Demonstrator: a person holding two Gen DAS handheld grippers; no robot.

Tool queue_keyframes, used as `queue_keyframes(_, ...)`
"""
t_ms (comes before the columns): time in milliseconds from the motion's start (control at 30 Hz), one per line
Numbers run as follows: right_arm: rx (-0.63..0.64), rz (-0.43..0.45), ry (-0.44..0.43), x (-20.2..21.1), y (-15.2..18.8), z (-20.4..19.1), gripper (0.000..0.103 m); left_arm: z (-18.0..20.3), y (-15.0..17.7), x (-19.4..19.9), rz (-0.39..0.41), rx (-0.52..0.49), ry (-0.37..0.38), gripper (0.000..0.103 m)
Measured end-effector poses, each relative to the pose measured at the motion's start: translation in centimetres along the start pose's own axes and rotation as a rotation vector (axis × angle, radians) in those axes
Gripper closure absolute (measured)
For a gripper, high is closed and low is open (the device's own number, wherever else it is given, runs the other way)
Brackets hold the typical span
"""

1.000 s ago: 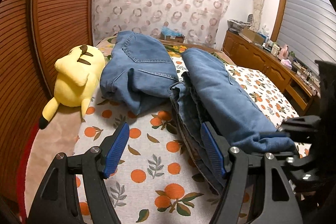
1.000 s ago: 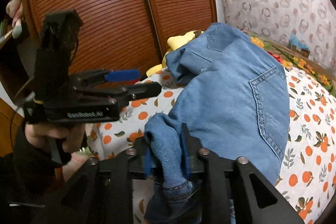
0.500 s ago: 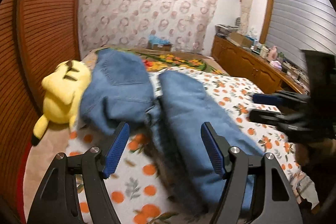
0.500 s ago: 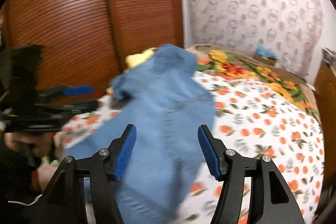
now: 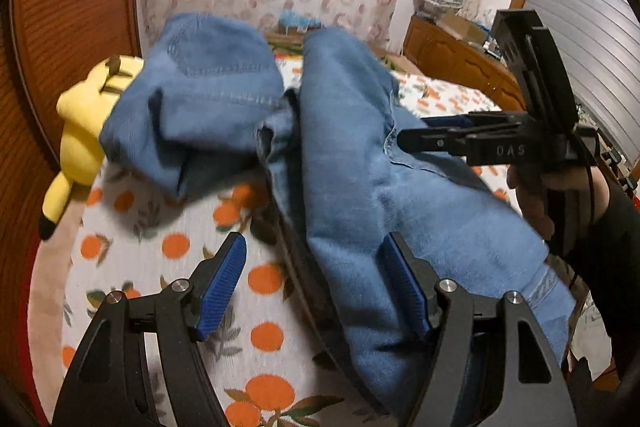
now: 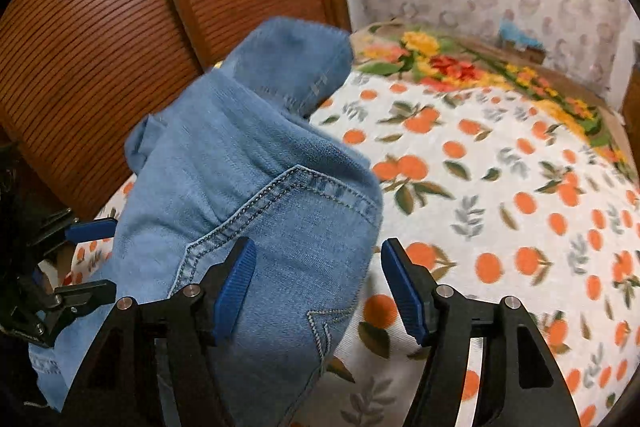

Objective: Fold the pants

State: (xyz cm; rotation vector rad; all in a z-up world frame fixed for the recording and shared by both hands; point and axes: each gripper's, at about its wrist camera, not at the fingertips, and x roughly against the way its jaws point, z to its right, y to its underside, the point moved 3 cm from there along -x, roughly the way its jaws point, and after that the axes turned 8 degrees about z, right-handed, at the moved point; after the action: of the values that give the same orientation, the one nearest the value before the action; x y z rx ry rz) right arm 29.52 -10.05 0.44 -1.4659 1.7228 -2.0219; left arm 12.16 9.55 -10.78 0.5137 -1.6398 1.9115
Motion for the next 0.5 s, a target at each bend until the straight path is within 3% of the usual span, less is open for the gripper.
queue_keyframes(200,-0.028,-0.021,-0.085,-2.8,-0.3,1.0,0.036,-0.1,0.7,-0.3,-0.01,0.053,0.022,0.031)
queue_keyframes(500,-0.063,-0.014,-0.138,-5.0,0.1,2.8,0.037,0.3,0.2,-0.9,-0.018,0.06,0.105,0.06)
